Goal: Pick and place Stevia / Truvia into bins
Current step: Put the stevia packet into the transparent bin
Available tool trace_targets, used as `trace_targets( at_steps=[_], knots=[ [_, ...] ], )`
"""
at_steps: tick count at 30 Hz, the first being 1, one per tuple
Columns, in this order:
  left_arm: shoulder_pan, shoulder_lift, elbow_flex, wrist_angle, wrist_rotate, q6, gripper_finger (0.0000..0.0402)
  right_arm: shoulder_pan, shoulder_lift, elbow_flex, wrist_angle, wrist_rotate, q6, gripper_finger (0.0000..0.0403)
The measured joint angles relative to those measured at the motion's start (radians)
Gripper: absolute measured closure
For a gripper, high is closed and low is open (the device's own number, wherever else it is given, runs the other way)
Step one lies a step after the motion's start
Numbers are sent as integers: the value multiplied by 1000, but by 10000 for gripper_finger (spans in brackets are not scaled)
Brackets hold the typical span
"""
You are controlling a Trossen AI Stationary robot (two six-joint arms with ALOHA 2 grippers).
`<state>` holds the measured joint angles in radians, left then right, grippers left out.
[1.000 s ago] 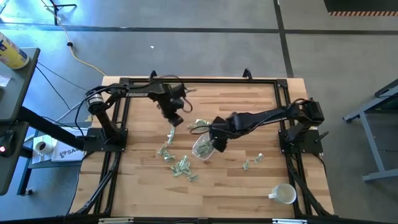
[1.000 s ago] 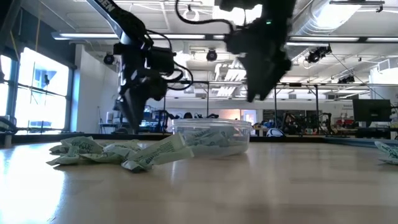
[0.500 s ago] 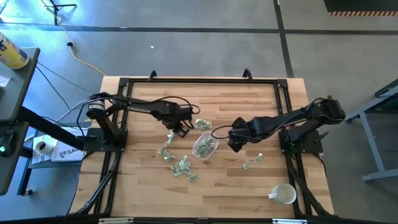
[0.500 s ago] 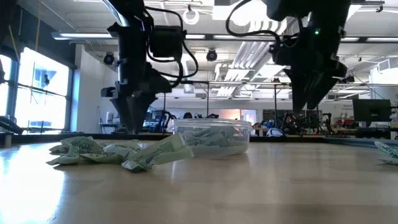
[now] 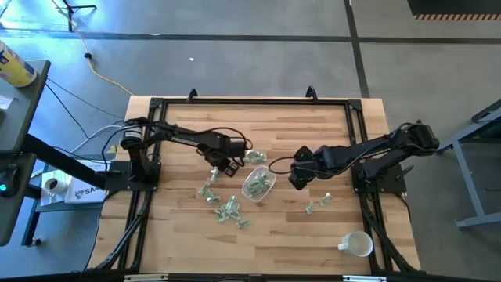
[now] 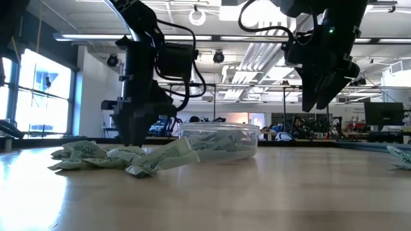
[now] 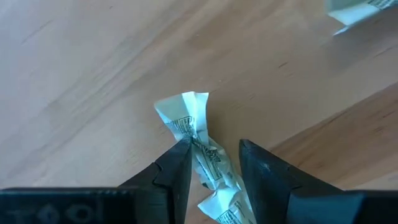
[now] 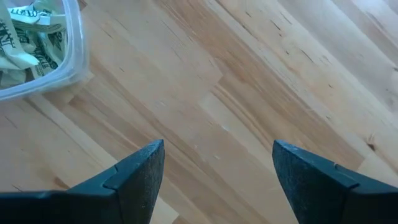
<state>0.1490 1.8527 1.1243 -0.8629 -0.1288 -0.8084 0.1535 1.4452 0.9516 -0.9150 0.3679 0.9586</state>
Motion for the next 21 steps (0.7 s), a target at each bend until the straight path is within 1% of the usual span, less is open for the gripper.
trace_targets(
  at_steps=[3,5,8,11,13,17,19,21],
  knots=[
    [0,5,-1,3,-4,38,243,0,0,0,2,3,-22,115],
    [0,5,-1,7,-3,52,266,0,0,0,3,13,-30,117],
    [0,6,2,10,-7,85,319,0,-9,0,4,29,-43,123],
    [0,8,19,-4,-20,121,376,0,-43,0,-2,72,-42,131],
    [0,9,39,-20,-30,124,380,3,-79,0,-17,100,-41,139],
    [-7,-28,127,-27,-31,129,364,18,-155,0,-100,132,-38,150],
    [-25,-55,181,-7,-12,173,371,30,-182,0,-161,118,-39,154],
    [-52,-68,239,55,25,241,380,41,-203,-20,-214,73,-39,155]
  ],
)
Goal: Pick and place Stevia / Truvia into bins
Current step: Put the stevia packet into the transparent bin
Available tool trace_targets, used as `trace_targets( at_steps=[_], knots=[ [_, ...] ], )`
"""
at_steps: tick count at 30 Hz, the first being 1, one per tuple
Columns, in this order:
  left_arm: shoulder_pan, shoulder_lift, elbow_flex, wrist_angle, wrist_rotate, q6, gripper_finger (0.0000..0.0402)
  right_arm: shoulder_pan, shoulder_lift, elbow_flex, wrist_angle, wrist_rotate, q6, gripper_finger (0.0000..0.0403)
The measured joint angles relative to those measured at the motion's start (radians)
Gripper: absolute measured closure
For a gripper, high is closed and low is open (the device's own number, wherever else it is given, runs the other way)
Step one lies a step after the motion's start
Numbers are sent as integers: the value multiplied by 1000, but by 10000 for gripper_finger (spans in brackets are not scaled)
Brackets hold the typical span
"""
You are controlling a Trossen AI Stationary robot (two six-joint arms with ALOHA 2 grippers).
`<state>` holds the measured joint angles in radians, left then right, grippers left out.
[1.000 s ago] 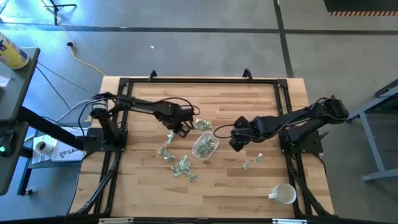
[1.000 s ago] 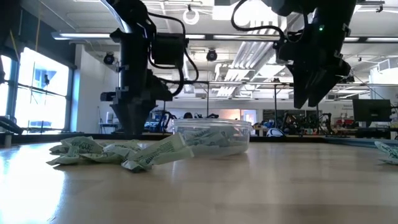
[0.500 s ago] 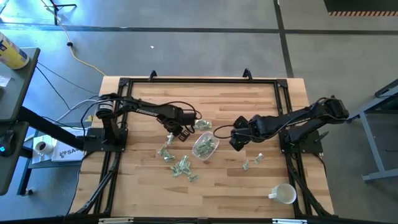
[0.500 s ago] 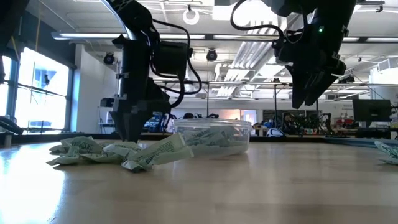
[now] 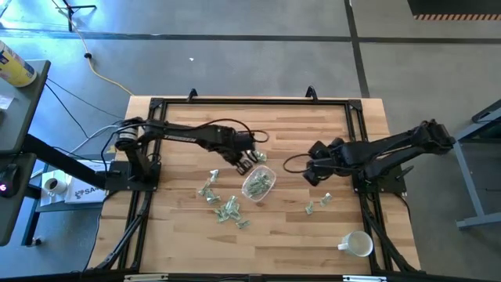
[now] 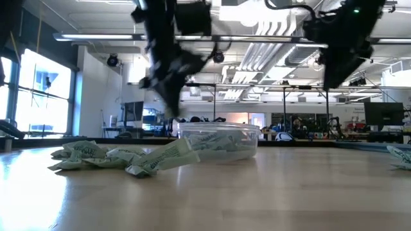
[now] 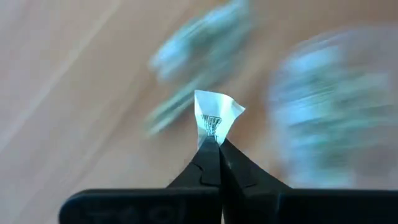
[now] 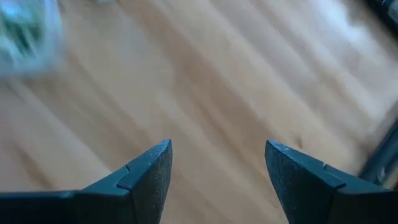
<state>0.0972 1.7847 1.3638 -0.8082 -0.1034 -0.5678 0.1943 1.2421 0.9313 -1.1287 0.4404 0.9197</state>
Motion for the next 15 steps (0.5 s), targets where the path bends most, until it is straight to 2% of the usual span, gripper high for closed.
trace_targets(
  at_steps=[4,7,11,15],
  knots=[
    [-34,-3,93,157,112,59,380,28,-49,-124,27,-182,8,154],
    [-46,40,131,182,130,22,373,84,-83,-226,129,-262,85,155],
    [-53,95,136,164,178,-66,375,172,-105,-297,246,-269,213,157],
    [-60,134,138,176,256,-79,371,238,-105,-305,289,-239,220,154]
  ],
)
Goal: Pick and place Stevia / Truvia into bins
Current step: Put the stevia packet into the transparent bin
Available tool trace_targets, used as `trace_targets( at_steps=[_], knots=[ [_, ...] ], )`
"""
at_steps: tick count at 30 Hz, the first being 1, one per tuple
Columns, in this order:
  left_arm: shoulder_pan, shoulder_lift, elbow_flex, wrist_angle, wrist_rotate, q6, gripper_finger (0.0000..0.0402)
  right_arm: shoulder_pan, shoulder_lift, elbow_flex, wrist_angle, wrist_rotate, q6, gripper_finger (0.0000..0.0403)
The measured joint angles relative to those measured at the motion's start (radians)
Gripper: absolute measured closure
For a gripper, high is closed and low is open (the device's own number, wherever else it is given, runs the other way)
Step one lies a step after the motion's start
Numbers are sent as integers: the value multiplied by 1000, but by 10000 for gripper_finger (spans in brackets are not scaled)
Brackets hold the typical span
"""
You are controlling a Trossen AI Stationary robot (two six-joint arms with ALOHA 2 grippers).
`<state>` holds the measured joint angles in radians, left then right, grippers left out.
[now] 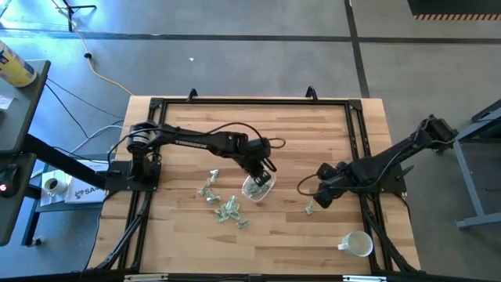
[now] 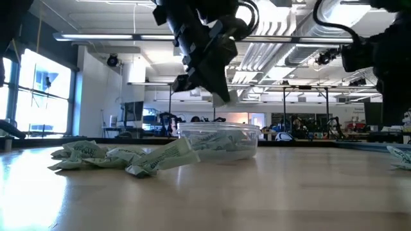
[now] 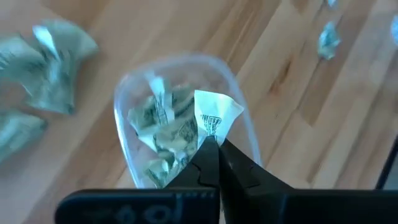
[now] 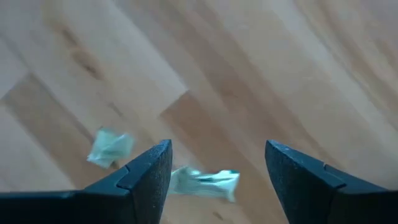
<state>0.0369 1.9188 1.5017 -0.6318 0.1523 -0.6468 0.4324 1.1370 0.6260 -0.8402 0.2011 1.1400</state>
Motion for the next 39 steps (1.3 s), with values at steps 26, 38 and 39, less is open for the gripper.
trace_targets(
  at_steps=[26,38,39],
  knots=[
    [23,-162,2,-129,-10,47,190,95,2,-111,124,-98,-342,153],
    [103,-196,2,-286,-58,163,204,26,163,-109,206,-187,-539,153],
    [104,-196,2,-297,-58,172,204,22,179,-106,210,-192,-539,153]
  ],
)
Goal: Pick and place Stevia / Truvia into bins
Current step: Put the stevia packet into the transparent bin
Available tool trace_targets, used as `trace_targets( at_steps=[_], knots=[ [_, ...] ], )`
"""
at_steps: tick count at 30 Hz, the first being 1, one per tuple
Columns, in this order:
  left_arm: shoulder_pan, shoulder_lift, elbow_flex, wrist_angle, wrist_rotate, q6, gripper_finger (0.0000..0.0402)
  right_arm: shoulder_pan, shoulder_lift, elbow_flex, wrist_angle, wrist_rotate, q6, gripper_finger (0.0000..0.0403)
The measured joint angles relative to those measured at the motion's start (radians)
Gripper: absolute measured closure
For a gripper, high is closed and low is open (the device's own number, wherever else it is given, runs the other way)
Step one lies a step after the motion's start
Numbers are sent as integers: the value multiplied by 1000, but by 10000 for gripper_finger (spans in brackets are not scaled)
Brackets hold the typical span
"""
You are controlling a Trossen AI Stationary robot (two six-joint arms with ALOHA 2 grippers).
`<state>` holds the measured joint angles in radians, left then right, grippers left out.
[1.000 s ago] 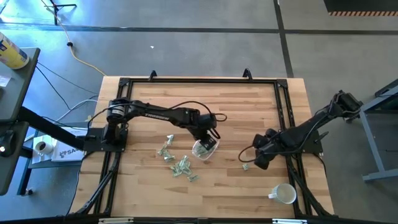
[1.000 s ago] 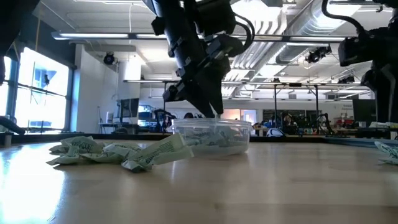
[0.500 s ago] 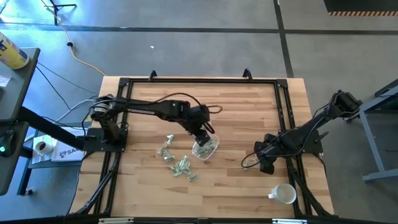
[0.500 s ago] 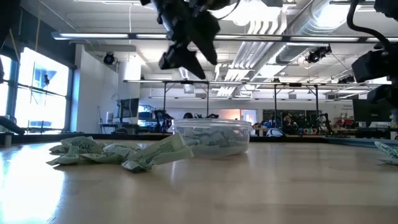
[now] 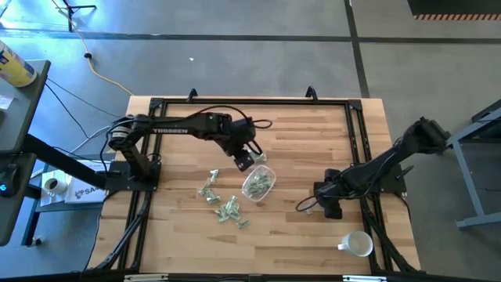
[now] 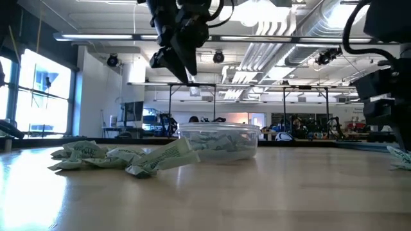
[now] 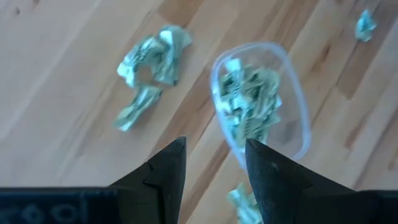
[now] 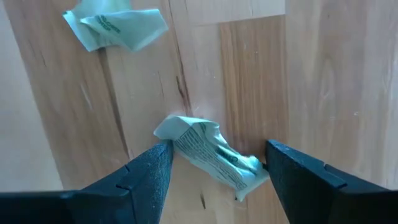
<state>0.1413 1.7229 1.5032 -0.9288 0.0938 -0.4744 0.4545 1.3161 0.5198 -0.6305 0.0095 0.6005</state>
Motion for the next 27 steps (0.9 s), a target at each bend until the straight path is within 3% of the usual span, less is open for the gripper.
trace_targets(
  at_steps=[8,12,19,22,27],
  knots=[
    [47,0,0,-71,25,112,204,-36,59,4,-1,-45,81,177],
    [98,0,0,-101,27,175,204,-62,60,2,9,-53,224,230],
    [234,-38,-2,-148,26,296,204,-99,38,18,32,-99,493,358],
    [307,-65,-2,-153,27,348,204,-97,19,71,34,-20,562,395],
    [439,-83,-2,-151,33,424,204,-128,20,204,37,130,622,395]
  ],
)
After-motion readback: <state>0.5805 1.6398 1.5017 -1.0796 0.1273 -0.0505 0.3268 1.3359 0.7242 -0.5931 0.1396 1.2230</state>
